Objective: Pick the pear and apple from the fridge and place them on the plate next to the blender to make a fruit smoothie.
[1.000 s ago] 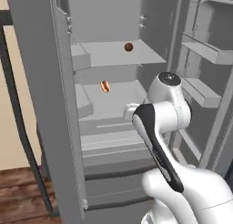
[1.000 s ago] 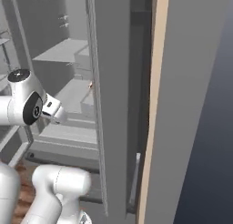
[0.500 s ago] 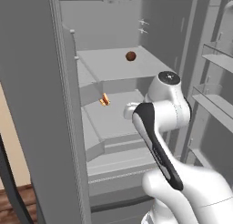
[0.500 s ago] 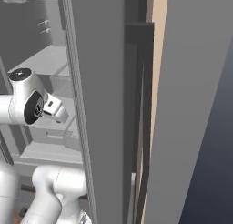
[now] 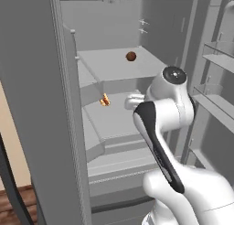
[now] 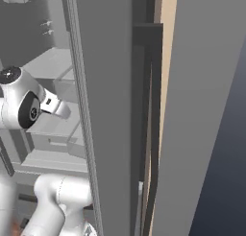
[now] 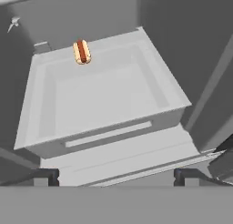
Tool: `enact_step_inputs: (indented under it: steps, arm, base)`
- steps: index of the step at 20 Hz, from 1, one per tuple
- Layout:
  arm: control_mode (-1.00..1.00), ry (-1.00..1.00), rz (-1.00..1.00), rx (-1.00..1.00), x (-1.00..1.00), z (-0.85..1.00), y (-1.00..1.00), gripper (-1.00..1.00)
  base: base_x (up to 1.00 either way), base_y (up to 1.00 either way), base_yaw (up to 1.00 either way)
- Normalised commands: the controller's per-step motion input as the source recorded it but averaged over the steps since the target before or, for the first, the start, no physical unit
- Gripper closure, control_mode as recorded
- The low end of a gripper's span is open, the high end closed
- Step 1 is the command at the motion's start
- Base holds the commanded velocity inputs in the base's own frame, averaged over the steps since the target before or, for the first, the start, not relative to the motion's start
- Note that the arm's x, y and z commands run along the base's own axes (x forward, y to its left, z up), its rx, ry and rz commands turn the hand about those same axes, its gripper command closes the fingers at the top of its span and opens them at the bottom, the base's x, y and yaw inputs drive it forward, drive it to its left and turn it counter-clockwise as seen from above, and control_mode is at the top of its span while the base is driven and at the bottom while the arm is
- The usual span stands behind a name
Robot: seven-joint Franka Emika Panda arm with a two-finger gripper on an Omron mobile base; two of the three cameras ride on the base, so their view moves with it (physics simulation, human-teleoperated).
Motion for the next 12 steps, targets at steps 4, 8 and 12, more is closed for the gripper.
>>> enact_step_inputs:
  steps: [4,8,12]
  arm:
    - [-1.0,-0.32,-0.05,-0.12,-0.02,1.0,-0.15,-1.0]
    - [-1.0,-0.16,-0.03,-0.11,0.04,1.0,-0.23,-1.0]
    - [-1.0,-0.1,0.0,-0.05,0.59,0.94,-0.49,-1.0]
  base:
    - [0.0,0.0,0.0]
    - [0.0,0.0,0.0]
    - [0.0,0.0,0.0]
